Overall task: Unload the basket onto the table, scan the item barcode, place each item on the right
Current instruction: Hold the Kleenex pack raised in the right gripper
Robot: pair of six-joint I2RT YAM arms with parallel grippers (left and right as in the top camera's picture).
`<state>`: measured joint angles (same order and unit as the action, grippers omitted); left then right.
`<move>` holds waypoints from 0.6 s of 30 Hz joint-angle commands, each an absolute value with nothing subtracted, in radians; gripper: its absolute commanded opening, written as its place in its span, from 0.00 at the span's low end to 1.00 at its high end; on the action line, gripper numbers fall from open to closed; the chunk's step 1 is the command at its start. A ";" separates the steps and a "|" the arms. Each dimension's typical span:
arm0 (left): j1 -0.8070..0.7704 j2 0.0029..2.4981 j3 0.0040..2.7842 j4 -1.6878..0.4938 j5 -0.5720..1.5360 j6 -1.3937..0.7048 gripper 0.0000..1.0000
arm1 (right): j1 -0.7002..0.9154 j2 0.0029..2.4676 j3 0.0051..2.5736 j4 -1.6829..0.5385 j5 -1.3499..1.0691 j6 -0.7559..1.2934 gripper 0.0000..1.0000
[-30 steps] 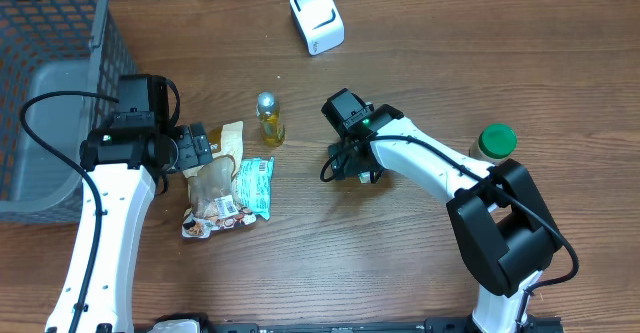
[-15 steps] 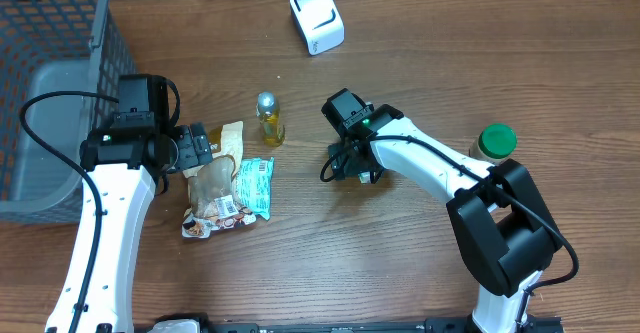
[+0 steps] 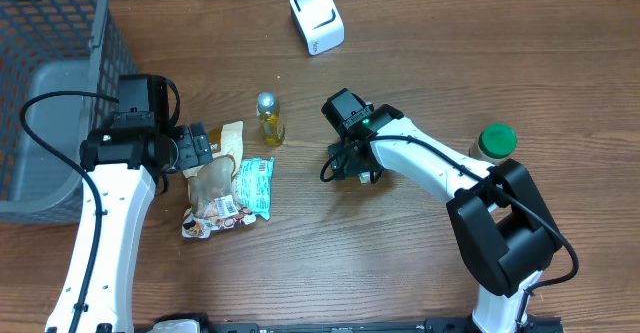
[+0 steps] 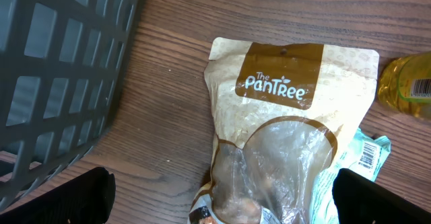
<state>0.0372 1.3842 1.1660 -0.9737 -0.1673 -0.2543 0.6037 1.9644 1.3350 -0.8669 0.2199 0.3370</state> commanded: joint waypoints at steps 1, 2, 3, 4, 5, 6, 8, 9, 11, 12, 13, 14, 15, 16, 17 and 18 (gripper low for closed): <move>0.039 1.386 1.186 -0.974 -0.164 -0.239 0.99 | 0.606 1.926 1.348 -0.864 0.222 0.339 1.00; 0.039 1.386 1.186 -0.974 -0.163 -0.239 1.00 | 0.606 1.926 1.348 -0.864 0.223 0.339 1.00; 0.039 1.386 1.186 -0.974 -0.164 -0.239 0.99 | 0.606 1.926 1.348 -0.864 0.223 0.339 1.00; 0.039 1.386 1.186 -0.974 -0.163 -0.239 1.00 | 0.606 1.926 1.348 -0.864 0.223 0.339 1.00; 0.039 1.386 1.186 -0.974 -0.163 -0.239 1.00 | 0.606 1.926 1.348 -0.864 0.223 0.339 1.00; 0.039 1.386 1.186 -0.974 -0.163 -0.239 0.99 | 0.606 1.926 1.348 -0.864 0.223 0.340 1.00; 0.039 1.386 1.186 -0.974 -0.164 -0.239 1.00 | 0.606 1.926 1.348 -0.864 0.223 0.339 1.00; 0.039 1.386 1.186 -0.974 -0.163 -0.239 1.00 | 0.606 1.926 1.348 -0.863 0.223 0.339 1.00; 0.039 1.386 1.186 -0.974 -0.163 -0.239 1.00 | 0.606 1.926 1.348 -0.858 0.223 0.340 1.00; 0.039 1.386 1.186 -0.974 -0.163 -0.239 1.00 | 0.606 1.926 1.348 -0.858 0.223 0.339 1.00; 0.039 1.386 1.186 -0.974 -0.163 -0.239 1.00 | 0.606 1.926 1.348 -0.858 0.223 0.340 1.00; 0.039 1.386 1.186 -0.974 -0.163 -0.239 1.00 | 0.606 1.926 1.348 -0.858 0.223 0.339 1.00; 0.039 1.386 1.186 -0.974 -0.164 -0.239 1.00 | 0.606 1.926 1.348 -0.858 0.223 0.340 1.00; 0.039 1.386 1.186 -0.974 -0.163 -0.239 0.99 | 0.606 1.926 1.348 -0.858 0.223 0.339 1.00; 0.039 1.386 1.186 -0.975 -0.164 -0.239 0.99 | 0.606 1.926 1.348 -0.858 0.223 0.340 1.00; 0.039 1.386 1.186 -0.975 -0.164 -0.239 0.99 | 0.606 1.926 1.348 -0.858 0.223 0.340 1.00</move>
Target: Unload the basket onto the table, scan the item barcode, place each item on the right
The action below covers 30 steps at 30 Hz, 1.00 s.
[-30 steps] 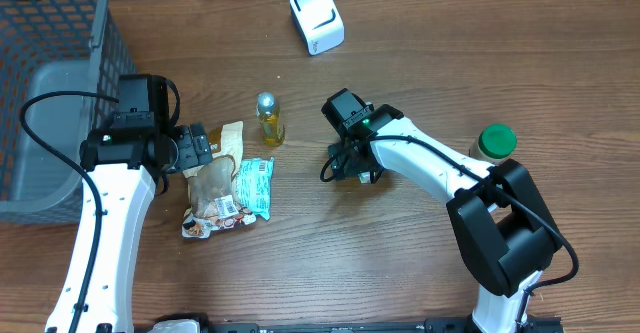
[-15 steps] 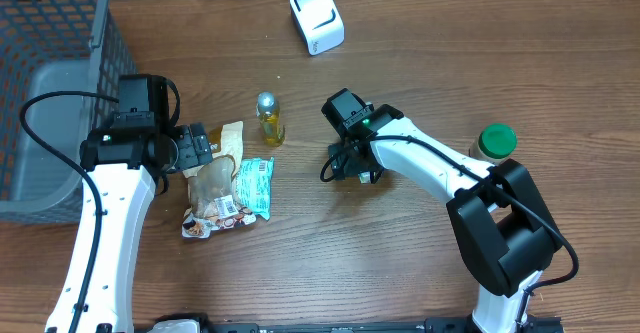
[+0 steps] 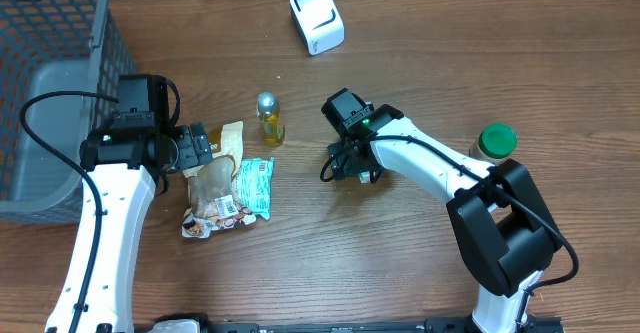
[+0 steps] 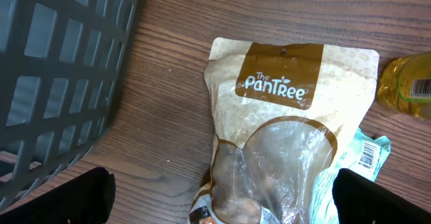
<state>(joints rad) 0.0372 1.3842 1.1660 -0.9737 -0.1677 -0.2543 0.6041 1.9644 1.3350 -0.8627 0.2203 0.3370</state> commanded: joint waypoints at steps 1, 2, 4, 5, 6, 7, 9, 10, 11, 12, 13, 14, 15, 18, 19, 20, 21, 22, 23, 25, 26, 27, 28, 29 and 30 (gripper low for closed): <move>0.039 1.386 1.186 -0.974 -0.163 -0.239 0.99 | 0.606 1.926 1.348 -0.858 0.223 0.339 1.00; 0.039 1.386 1.186 -0.975 -0.163 -0.239 0.99 | 0.606 1.926 1.348 -0.858 0.223 0.339 1.00; 0.039 1.386 1.186 -0.975 -0.163 -0.239 1.00 | 0.606 1.926 1.348 -0.858 0.222 0.339 1.00; 0.039 1.386 1.186 -0.975 -0.163 -0.239 1.00 | 0.606 1.926 1.348 -0.858 0.222 0.339 1.00; 0.039 1.386 1.186 -0.974 -0.163 -0.239 1.00 | 0.606 1.926 1.348 -0.858 0.223 0.339 1.00; 0.039 1.386 1.186 -0.975 -0.163 -0.239 1.00 | 0.606 1.926 1.348 -0.858 0.222 0.340 1.00; 0.039 1.386 1.186 -0.974 -0.163 -0.239 1.00 | 0.606 1.926 1.348 -0.858 0.222 0.340 1.00; 0.039 1.386 1.186 -0.975 -0.163 -0.239 1.00 | 0.606 1.926 1.348 -0.855 0.211 0.340 1.00; 0.039 1.386 1.186 -0.974 -0.163 -0.239 0.99 | 0.606 1.926 1.348 -0.854 0.194 0.340 1.00; 0.039 1.386 1.186 -0.974 -0.163 -0.239 0.99 | 0.606 1.926 1.348 -0.855 0.176 0.339 1.00; 0.039 1.386 1.186 -0.974 -0.163 -0.239 0.99 | 0.606 1.926 1.348 -0.854 0.172 0.339 1.00; 0.039 1.386 1.186 -0.974 -0.163 -0.239 1.00 | 0.606 1.926 1.348 -0.855 0.174 0.339 1.00; 0.039 1.386 1.186 -0.974 -0.164 -0.239 1.00 | 0.606 1.926 1.350 -0.859 0.175 0.340 1.00; 0.039 1.386 1.186 -0.974 -0.163 -0.239 1.00 | 0.600 1.907 1.357 -0.871 0.174 0.410 0.99; 0.039 1.386 1.186 -0.974 -0.163 -0.239 1.00 | 0.598 1.895 1.357 -0.871 0.174 0.423 0.99; 0.039 1.386 1.186 -0.975 -0.163 -0.239 0.99 | 0.592 1.864 1.357 -0.873 0.174 0.422 0.99; 0.039 1.386 1.186 -0.975 -0.164 -0.239 1.00 | 0.587 1.843 1.357 -0.877 0.173 0.422 0.99; 0.039 1.386 1.186 -0.974 -0.163 -0.239 1.00 | 0.582 1.821 1.357 -0.883 0.170 0.422 0.99; 0.039 1.386 1.186 -0.975 -0.163 -0.239 0.99 | 0.580 1.803 1.357 -0.887 0.162 0.422 0.99; 0.039 1.386 1.186 -0.974 -0.163 -0.239 1.00 | 0.576 1.775 1.357 -0.893 0.133 0.414 1.00; 0.039 1.386 1.186 -0.975 -0.164 -0.239 1.00 | 0.575 1.766 1.357 -0.897 0.124 0.411 1.00; 0.039 1.386 1.186 -0.974 -0.164 -0.239 1.00 | 0.575 1.763 1.357 -0.903 0.126 0.411 1.00; 0.039 1.386 1.186 -0.974 -0.163 -0.239 0.99 | 0.575 1.763 1.357 -0.915 0.126 0.411 1.00; 0.039 1.386 1.186 -0.974 -0.163 -0.239 1.00 | 0.575 1.764 1.353 -0.918 0.130 0.411 1.00; 0.039 1.386 1.186 -0.974 -0.163 -0.239 0.99 | 0.575 1.766 1.346 -0.919 0.139 0.411 1.00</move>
